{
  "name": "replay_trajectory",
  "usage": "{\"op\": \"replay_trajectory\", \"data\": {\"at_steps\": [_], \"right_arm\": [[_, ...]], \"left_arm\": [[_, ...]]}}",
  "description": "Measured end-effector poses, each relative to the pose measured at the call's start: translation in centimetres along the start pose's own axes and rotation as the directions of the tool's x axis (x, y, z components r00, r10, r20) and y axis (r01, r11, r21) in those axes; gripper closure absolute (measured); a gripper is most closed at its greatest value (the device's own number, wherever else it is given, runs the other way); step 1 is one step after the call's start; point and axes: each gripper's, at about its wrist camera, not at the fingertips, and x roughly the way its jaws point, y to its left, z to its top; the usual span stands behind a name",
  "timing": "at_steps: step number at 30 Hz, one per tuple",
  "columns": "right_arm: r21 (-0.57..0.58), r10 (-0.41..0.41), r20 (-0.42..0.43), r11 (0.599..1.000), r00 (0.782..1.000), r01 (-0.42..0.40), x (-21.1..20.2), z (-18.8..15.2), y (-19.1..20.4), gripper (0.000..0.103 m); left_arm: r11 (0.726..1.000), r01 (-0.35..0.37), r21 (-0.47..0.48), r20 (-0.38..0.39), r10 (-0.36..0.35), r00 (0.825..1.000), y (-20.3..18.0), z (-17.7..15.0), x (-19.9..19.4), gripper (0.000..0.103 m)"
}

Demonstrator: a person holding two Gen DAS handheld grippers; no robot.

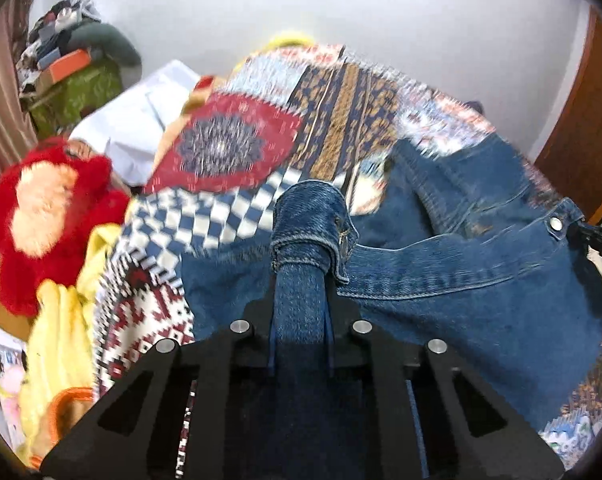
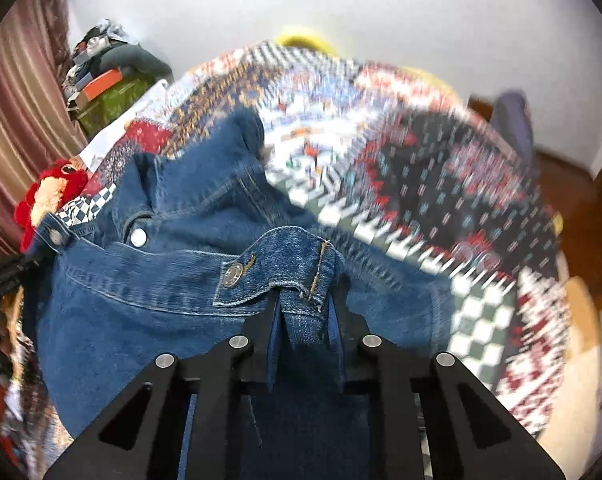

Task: Fold large clothes

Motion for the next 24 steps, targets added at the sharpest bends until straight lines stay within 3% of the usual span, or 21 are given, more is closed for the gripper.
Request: {"op": "replay_trajectory", "data": {"at_steps": [5,8,11,15,17,19,21,23,24], "right_arm": [[0.056,0.045,0.111,0.997,0.993,-0.052,-4.1,2.0,-0.8,0.086],[0.049,0.027,0.164,0.998,0.986,-0.036,-5.6,3.2,-0.6,0.086],[0.052,-0.001,0.18,0.999,0.984,-0.009,-5.8,3.7,-0.6,0.086],[0.038,-0.073,0.126,0.997,0.989,0.069,-2.9,3.6,-0.9,0.086],[0.028,-0.116,0.077,0.993,0.99,0.114,-0.4,3.2,-1.3,0.086],[0.022,-0.131,0.026,0.991,0.991,0.13,1.7,2.5,-1.7,0.086],[0.019,-0.13,-0.023,0.991,0.991,0.131,3.6,1.7,-2.3,0.085],[0.025,-0.118,-0.052,0.992,0.992,0.12,4.7,1.0,-2.9,0.081],[0.028,-0.119,-0.056,0.992,0.991,0.12,4.9,0.9,-3.1,0.074]], "left_arm": [[1.0,0.006,0.011,0.066,-0.007,0.998,0.0,1.7,-3.2,0.086],[1.0,0.014,-0.01,0.101,-0.013,0.995,0.1,3.1,-3.8,0.086],[0.998,0.04,-0.054,0.089,-0.035,0.995,0.8,4.3,-2.5,0.086],[0.994,0.049,-0.099,0.004,-0.049,0.999,1.0,4.6,1.3,0.085],[0.996,0.008,-0.088,-0.043,-0.012,0.999,1.0,4.4,3.9,0.081],[0.997,-0.022,-0.078,-0.095,0.014,0.995,1.3,3.7,6.4,0.069],[0.995,-0.041,-0.095,-0.143,0.027,0.989,2.0,2.9,8.3,0.067],[0.994,-0.03,-0.109,-0.155,0.013,0.988,2.7,2.2,9.1,0.064],[0.994,-0.021,-0.108,-0.146,0.005,0.989,2.9,2.0,9.1,0.064]]}}
